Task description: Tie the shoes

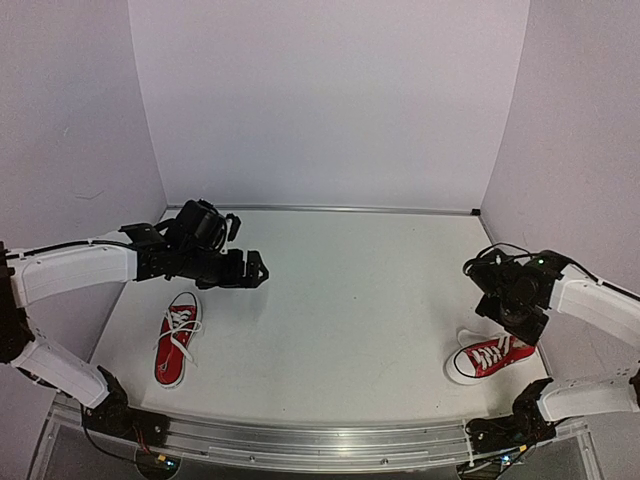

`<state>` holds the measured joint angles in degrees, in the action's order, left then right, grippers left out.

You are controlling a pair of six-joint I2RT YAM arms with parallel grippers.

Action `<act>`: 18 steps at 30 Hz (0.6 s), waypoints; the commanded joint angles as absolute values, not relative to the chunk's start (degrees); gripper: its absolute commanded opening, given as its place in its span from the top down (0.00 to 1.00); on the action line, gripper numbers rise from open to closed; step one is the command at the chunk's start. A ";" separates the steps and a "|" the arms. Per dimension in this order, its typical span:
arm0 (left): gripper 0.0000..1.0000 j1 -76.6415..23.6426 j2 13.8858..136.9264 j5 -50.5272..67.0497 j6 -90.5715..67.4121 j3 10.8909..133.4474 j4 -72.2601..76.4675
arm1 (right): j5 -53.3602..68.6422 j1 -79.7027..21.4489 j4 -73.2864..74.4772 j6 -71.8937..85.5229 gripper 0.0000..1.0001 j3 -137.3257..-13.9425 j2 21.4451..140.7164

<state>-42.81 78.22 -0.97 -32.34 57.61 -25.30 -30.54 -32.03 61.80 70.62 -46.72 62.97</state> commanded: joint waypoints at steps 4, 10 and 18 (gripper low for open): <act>0.00 -42.99 74.89 -0.19 -31.71 58.34 -23.28 | -31.84 -32.17 59.87 73.70 0.02 -43.46 67.60; 0.00 -42.99 73.13 0.61 -32.47 57.95 -23.22 | -30.50 -30.54 54.76 71.73 0.02 -40.11 68.26; 0.00 -42.98 71.46 1.58 -33.05 58.32 -23.89 | -26.33 -22.58 45.83 62.27 0.02 -36.89 68.38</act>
